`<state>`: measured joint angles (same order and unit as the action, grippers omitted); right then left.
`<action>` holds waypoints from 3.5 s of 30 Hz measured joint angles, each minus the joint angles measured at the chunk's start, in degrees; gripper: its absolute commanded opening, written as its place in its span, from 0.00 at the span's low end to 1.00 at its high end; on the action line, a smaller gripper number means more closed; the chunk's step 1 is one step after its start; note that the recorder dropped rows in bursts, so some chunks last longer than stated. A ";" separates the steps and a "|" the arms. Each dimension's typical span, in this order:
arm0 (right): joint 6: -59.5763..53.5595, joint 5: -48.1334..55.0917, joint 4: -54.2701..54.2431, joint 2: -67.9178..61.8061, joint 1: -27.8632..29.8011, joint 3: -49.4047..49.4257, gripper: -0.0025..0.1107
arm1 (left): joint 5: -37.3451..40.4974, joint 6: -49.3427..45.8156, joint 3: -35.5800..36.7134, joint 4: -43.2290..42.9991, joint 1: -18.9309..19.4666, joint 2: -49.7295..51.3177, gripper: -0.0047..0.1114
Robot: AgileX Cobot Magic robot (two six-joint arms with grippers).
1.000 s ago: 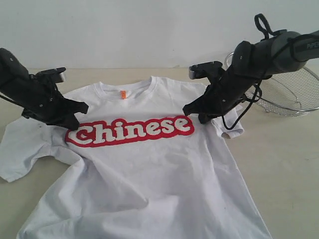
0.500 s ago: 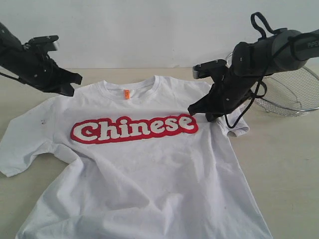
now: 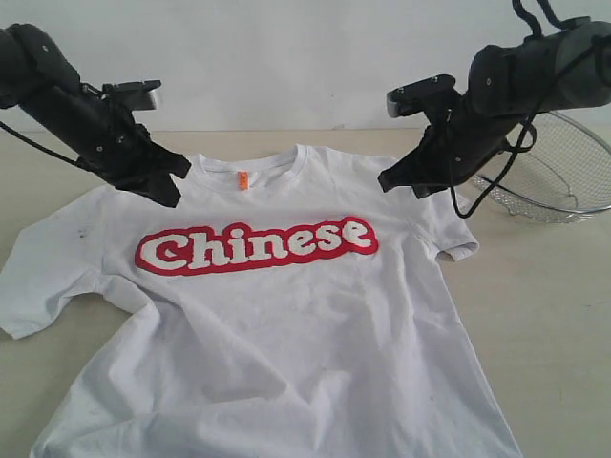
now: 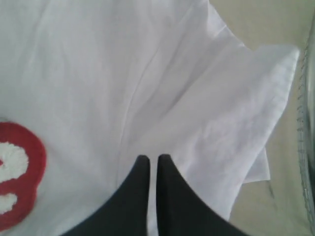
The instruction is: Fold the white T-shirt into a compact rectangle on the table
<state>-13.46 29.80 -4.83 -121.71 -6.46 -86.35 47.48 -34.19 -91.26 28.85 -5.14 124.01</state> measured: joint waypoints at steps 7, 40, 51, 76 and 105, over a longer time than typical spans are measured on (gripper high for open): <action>1.33 0.30 1.19 -1.09 2.71 -0.18 0.02 | 1.47 0.62 0.00 -0.60 -0.60 3.34 0.08; 2.37 5.25 2.58 -9.32 8.42 -10.61 0.02 | 1.14 5.12 -0.64 -0.48 -0.60 6.86 0.08; 1.37 5.27 2.37 -10.98 4.48 -11.27 0.02 | 1.71 6.07 -1.06 -0.59 -0.50 7.22 0.08; 21.00 8.73 31.57 -12.07 10.71 -11.79 0.02 | 1.60 8.26 -1.19 -3.81 -0.85 7.22 0.08; 3.42 38.07 -1.79 -6.59 7.01 -18.02 0.02 | 1.60 8.60 -1.21 -4.03 -0.85 7.22 0.08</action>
<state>-10.04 67.87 -6.62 -128.31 0.56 -104.37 49.07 -25.59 -92.47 24.82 -6.00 131.23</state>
